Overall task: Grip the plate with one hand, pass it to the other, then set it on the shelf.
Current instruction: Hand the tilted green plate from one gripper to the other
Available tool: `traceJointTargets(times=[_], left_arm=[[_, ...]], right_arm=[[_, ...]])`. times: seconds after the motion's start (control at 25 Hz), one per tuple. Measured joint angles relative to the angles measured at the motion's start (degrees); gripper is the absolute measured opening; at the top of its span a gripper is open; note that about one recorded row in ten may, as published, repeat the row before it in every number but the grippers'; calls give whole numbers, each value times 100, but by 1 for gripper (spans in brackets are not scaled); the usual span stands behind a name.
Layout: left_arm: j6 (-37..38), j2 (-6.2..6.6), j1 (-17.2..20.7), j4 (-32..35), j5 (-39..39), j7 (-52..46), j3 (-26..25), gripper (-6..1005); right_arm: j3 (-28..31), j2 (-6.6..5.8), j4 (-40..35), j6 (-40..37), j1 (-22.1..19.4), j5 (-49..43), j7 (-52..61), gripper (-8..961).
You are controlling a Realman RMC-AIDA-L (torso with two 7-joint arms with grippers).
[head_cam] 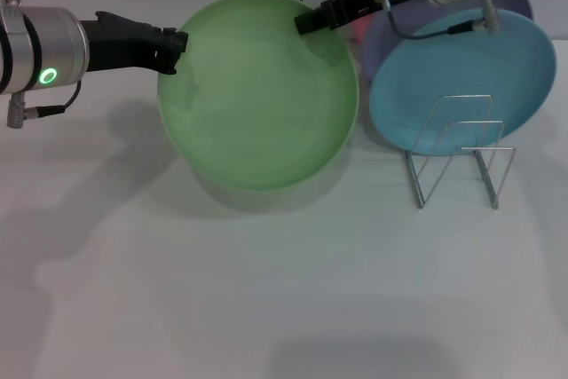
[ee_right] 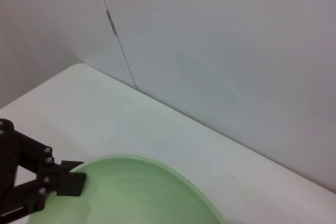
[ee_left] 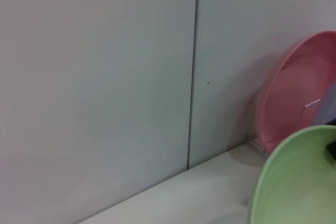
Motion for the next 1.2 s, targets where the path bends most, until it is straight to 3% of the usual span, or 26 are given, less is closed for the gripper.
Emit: traceJointTargets(times=[0.56,1.2], left_arm=[[0,0,-4,1,0,0,-12,61],[0,6,-61,28,0,0,-34,65]], right_arm=[[-35,-8,-2,6,3,0,48,205],[7,-42,-25,-28,-47,-3,52,206]])
